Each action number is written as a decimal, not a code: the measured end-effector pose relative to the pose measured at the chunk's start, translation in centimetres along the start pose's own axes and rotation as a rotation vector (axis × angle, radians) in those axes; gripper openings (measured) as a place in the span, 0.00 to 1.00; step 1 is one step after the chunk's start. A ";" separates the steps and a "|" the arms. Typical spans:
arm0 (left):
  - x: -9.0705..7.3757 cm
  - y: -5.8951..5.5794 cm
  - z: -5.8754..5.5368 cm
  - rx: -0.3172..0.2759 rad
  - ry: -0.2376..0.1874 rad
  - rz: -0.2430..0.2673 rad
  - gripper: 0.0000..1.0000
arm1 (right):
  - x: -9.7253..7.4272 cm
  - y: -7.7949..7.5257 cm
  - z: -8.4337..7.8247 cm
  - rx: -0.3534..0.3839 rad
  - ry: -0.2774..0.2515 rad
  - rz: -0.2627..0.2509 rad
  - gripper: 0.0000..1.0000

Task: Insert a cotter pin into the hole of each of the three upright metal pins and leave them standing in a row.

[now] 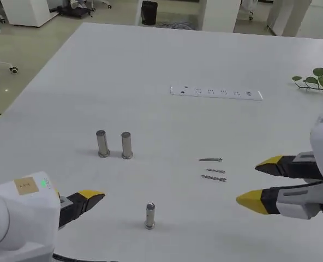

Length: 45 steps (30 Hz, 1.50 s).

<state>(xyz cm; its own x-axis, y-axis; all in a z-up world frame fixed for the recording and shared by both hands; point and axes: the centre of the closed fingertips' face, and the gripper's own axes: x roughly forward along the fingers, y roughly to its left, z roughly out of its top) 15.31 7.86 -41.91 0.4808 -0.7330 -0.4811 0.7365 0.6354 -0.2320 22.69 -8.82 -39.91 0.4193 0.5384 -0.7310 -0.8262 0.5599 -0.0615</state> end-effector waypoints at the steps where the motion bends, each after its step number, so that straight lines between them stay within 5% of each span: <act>1: -0.1 0.0 0.0 -0.004 -0.001 0.005 0.99 | 0.1 -0.3 -0.2 -0.023 0.022 -0.002 0.42; 5: -0.3 0.0 0.2 -0.003 -0.012 0.018 0.99 | 0.8 -0.6 -0.8 -0.096 0.096 0.017 0.39; 15: -0.1 -0.5 0.2 -0.020 -0.025 0.021 0.99 | 3.2 -0.7 -1.2 -0.150 0.151 0.087 0.28; 33: 0.4 -0.9 -0.8 -0.048 -0.004 0.024 0.99 | 6.3 -3.5 -0.3 -0.248 0.240 0.101 0.15; 45: 0.7 -0.9 -1.1 -0.057 0.004 0.035 0.99 | 9.3 -5.4 -1.9 -0.323 0.347 0.127 0.11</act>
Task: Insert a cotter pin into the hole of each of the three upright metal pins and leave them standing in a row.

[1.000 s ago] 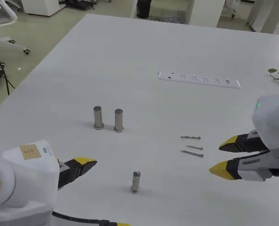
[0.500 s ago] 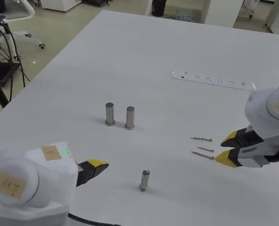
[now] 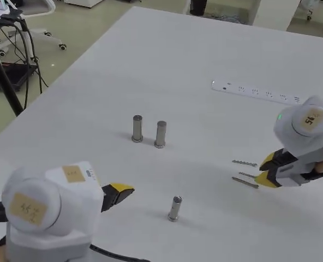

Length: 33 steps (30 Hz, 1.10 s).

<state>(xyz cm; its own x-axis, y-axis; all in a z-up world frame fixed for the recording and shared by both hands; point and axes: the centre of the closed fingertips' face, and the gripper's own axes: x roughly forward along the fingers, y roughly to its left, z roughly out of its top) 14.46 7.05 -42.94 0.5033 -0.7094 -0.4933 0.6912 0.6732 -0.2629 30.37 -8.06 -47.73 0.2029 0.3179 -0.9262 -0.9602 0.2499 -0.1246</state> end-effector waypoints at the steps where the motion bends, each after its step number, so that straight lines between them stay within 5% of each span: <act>1: 0.0 0.0 0.0 -0.002 -0.002 0.001 0.99 | 0.2 0.0 0.0 0.001 0.001 0.005 0.11; 18: 0.0 0.2 -0.2 -0.017 0.011 0.008 0.99 | 2.2 -0.4 -0.3 0.007 0.046 0.051 0.04; 33: 0.1 0.3 0.2 -0.018 0.004 0.009 0.99 | 1.9 -0.2 -0.2 -0.011 0.071 0.091 0.02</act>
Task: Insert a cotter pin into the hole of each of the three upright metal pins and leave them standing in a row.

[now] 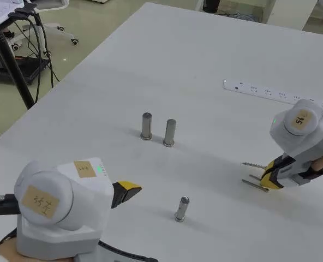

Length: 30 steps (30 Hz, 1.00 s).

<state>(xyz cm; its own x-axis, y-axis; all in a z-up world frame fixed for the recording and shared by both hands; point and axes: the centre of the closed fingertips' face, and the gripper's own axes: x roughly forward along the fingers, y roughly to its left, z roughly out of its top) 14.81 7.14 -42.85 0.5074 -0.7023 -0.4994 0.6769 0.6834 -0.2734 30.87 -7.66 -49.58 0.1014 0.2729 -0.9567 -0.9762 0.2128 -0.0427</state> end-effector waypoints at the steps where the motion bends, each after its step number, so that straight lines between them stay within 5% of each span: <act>1: 0.0 0.0 0.1 0.001 -0.002 0.002 0.99 | 0.0 0.0 0.0 0.006 -0.006 0.004 0.02; 6: 0.0 -0.1 0.1 0.005 -0.002 0.001 0.98 | 0.0 -0.3 -0.1 -0.008 -0.065 0.004 0.00; 16: 0.0 -0.4 0.0 0.011 0.001 -0.008 0.97 | -0.1 -0.3 -0.1 0.213 -0.289 -0.015 0.00; 21: 0.1 -0.6 0.1 0.015 0.000 -0.010 0.97 | -0.1 -0.1 -0.2 0.204 -0.301 -0.033 0.00; 30: 0.0 -0.6 0.1 0.008 0.000 -0.010 0.96 | -0.1 -0.1 0.0 0.133 -0.226 -0.066 0.00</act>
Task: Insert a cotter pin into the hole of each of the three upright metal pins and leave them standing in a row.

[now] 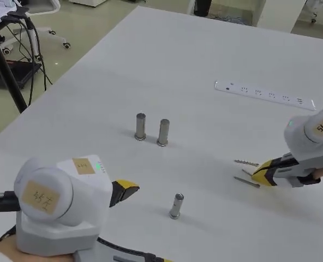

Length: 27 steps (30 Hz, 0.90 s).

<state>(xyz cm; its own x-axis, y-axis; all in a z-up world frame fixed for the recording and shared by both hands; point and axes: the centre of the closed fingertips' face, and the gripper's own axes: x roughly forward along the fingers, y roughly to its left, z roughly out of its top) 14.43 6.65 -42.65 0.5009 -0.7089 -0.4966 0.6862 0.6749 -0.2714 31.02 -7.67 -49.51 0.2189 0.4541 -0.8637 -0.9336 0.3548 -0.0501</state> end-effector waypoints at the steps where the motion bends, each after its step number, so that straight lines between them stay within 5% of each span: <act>1: 0.0 0.0 0.1 -0.004 -0.007 0.000 0.96 | 0.0 0.0 0.0 -0.008 0.010 -0.003 0.00; 18: -0.5 0.2 1.2 -0.006 -0.035 0.007 0.94 | -0.9 -0.2 1.2 -0.147 0.076 -0.046 0.00; 27: -0.5 0.0 1.4 -0.010 -0.042 0.005 0.92 | -3.4 0.4 3.5 -0.182 -0.017 -0.092 0.00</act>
<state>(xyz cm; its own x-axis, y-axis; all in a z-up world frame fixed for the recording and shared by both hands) 14.90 6.70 -41.22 0.5259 -0.7135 -0.4630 0.6783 0.6803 -0.2777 30.92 -6.18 -44.84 0.3090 0.4407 -0.8428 -0.9450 0.2425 -0.2196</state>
